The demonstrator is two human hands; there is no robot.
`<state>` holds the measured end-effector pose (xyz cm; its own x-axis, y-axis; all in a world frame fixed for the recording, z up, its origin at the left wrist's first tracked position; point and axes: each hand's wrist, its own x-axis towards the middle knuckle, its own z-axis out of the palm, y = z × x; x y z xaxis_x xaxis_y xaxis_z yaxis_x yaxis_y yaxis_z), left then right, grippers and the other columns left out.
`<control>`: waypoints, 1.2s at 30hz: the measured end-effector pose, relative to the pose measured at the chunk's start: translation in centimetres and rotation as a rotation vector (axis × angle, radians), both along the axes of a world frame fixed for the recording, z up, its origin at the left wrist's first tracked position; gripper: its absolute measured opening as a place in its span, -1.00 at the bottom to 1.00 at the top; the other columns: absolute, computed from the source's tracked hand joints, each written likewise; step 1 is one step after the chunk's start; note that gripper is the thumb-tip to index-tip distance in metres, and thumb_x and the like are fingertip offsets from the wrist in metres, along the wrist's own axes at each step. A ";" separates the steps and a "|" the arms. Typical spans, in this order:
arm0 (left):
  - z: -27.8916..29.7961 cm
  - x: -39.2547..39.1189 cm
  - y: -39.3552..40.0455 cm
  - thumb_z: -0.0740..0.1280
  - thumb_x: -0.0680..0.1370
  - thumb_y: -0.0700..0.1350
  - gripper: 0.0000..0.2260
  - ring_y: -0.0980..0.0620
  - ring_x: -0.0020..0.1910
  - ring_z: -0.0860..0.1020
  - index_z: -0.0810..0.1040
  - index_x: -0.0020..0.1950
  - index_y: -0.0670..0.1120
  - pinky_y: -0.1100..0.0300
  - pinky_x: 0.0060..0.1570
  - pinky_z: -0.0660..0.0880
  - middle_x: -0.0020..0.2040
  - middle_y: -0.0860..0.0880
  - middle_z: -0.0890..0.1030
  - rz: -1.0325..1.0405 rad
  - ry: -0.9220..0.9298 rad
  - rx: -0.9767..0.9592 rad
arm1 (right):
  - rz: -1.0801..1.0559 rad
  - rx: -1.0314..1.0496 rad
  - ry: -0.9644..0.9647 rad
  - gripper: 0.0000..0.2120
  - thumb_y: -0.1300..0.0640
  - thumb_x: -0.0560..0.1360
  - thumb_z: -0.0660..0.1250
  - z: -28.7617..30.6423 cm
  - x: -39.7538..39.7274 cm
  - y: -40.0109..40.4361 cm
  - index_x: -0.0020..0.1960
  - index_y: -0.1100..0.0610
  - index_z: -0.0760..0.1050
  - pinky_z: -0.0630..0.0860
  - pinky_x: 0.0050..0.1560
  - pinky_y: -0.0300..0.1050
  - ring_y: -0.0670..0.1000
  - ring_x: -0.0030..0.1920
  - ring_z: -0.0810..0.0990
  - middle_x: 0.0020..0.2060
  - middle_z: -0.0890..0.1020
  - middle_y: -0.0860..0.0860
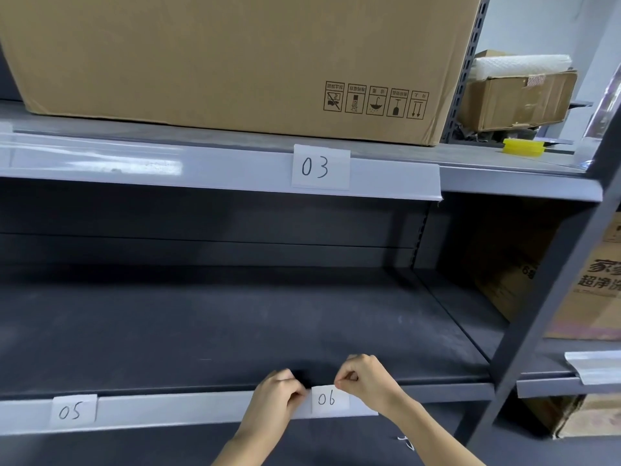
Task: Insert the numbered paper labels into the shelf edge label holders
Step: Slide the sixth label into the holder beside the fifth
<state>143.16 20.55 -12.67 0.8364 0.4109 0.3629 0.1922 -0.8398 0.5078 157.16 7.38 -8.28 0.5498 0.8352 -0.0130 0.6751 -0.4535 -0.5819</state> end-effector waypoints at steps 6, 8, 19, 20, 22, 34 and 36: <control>-0.4 0.1 0.1 0.47 0.34 -0.29 -0.89 0.17 -0.30 0.43 0.65 -0.30 -0.09 0.41 -0.28 0.27 -0.30 -0.01 0.63 0.001 -0.024 -0.044 | -0.039 -0.063 0.024 -0.85 0.26 0.38 0.28 -0.1 0.1 0.2 -0.26 0.18 0.63 0.49 -0.16 -0.22 -0.17 -0.39 0.48 -0.44 0.49 -0.12; -0.2 -0.1 0.0 0.50 0.22 -0.23 -0.85 0.20 -0.43 0.43 0.61 -0.42 0.00 0.45 -0.38 0.24 -0.41 0.09 0.58 -0.022 0.003 -0.067 | -0.049 -0.084 0.043 -0.76 0.24 0.36 0.29 -0.2 0.1 0.3 -0.43 0.01 0.56 0.51 -0.15 -0.17 -0.12 -0.34 0.50 -0.44 0.52 -0.11; -0.7 0.4 0.2 0.64 0.01 -0.21 -0.69 0.24 -0.51 0.50 0.58 -0.47 0.07 0.51 -0.44 0.18 -0.48 0.20 0.52 -0.021 0.073 -0.012 | 0.005 -0.129 -0.081 -0.52 0.29 0.33 0.22 -0.4 -0.1 0.7 -0.62 -0.19 0.38 0.38 -0.24 -0.19 -0.06 -0.37 0.41 -0.52 0.40 -0.14; -0.7 0.4 0.3 0.65 -0.01 -0.19 -0.68 0.26 -0.52 0.49 0.58 -0.48 0.08 0.53 -0.45 0.16 -0.49 0.22 0.52 -0.019 0.077 0.014 | 0.016 -0.140 -0.106 -0.53 0.29 0.33 0.20 -0.5 -0.1 0.8 -0.60 -0.21 0.39 0.37 -0.24 -0.19 -0.03 -0.31 0.41 -0.51 0.37 -0.16; -0.4 0.3 0.2 0.64 0.05 -0.18 -0.72 0.25 -0.48 0.49 0.61 -0.44 0.07 0.55 -0.42 0.16 -0.45 0.19 0.55 -0.031 0.039 0.013 | 0.030 -0.141 -0.134 -0.54 0.29 0.32 0.19 -0.5 -0.3 0.8 -0.57 -0.22 0.39 0.35 -0.25 -0.18 0.00 -0.27 0.39 -0.50 0.34 -0.18; 0.2 -0.1 0.1 0.59 0.14 -0.29 -0.76 0.20 -0.42 0.51 0.65 -0.38 0.00 0.54 -0.39 0.26 -0.43 0.27 0.49 -0.045 -0.009 -0.068 | -0.016 -0.147 -0.120 -0.65 0.32 0.33 0.21 0.8 -0.9 0.6 -0.56 0.02 0.34 0.44 -0.20 -0.12 -0.10 -0.44 0.34 -0.47 0.36 -0.13; -0.2 -0.4 0.3 0.47 0.35 -0.29 -0.88 0.23 -0.27 0.50 0.68 -0.23 -0.08 0.59 -0.23 0.30 -0.34 0.32 0.42 -0.057 -0.074 -0.108 | -0.016 -0.146 -0.125 -0.68 0.32 0.34 0.22 1.1 -1.1 0.5 -0.52 0.03 0.45 0.49 -0.16 -0.11 -0.06 -0.40 0.36 -0.44 0.37 -0.16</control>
